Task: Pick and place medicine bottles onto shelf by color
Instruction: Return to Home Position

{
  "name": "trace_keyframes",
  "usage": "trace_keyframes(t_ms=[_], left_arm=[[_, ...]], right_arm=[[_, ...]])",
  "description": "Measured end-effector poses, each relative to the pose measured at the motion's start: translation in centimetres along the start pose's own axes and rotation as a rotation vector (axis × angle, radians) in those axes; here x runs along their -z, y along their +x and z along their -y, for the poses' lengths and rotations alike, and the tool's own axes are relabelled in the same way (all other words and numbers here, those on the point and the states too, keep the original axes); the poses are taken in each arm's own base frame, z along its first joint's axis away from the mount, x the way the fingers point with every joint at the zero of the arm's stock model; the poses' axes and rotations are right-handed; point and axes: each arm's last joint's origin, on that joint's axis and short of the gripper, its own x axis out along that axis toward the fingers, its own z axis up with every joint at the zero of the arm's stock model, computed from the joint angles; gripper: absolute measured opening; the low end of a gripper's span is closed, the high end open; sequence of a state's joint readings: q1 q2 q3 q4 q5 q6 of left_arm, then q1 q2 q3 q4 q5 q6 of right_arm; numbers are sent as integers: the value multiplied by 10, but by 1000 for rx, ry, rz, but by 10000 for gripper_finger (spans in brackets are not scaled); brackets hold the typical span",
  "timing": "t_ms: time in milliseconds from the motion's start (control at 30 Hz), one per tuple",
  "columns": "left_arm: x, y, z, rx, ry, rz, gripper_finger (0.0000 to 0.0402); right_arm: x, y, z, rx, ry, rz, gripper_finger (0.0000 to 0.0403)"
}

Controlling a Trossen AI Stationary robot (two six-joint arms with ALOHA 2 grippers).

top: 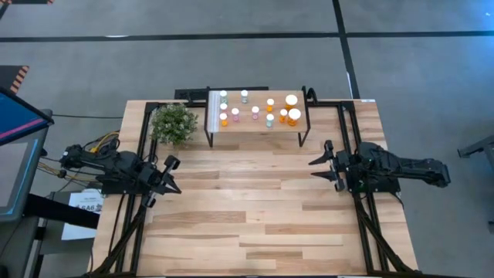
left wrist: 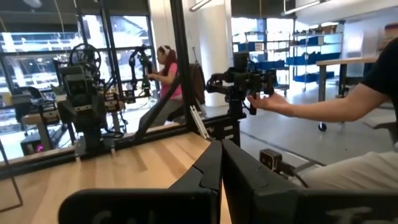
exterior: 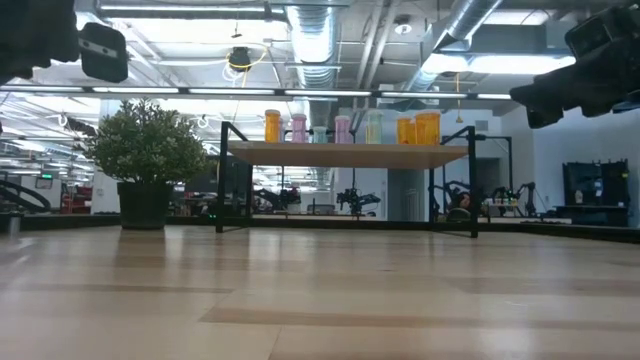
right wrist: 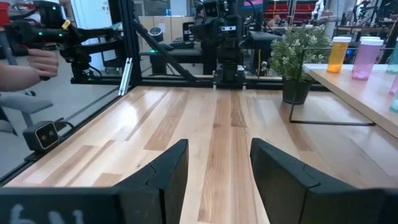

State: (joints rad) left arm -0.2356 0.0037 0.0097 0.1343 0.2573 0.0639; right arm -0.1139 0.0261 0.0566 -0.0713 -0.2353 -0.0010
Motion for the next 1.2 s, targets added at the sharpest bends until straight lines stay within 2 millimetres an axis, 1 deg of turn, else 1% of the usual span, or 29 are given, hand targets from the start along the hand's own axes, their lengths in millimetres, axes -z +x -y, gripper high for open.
trace_keyframes(t_ms=[167,267,367,467,500,533,700,767,967,1200], left_arm=[[0,0,0,0,-10,-2,0],[1,0,0,0,-13,-3,0],[1,0,0,-1,-13,-3,0],[1,0,0,-6,-18,-3,0],[1,0,0,-7,-23,-3,0],[1,0,0,-7,-27,-4,0],[2,0,0,-6,-63,-11,0],[2,0,0,-6,-78,-14,0],[7,0,0,-8,-146,-63,0],[8,0,-1,-67,-148,-71,0]], right_arm=[[0,0,0,0,9,5,187],[-1,0,0,0,43,6,162],[-1,0,0,0,80,7,110],[0,0,0,-3,87,4,34],[0,0,0,-8,84,3,18],[0,0,-1,-18,78,2,12],[0,0,-1,-23,73,4,5],[0,0,-1,-24,74,3,13],[0,0,-1,-25,73,0,53],[0,0,-1,-25,72,-2,60]])
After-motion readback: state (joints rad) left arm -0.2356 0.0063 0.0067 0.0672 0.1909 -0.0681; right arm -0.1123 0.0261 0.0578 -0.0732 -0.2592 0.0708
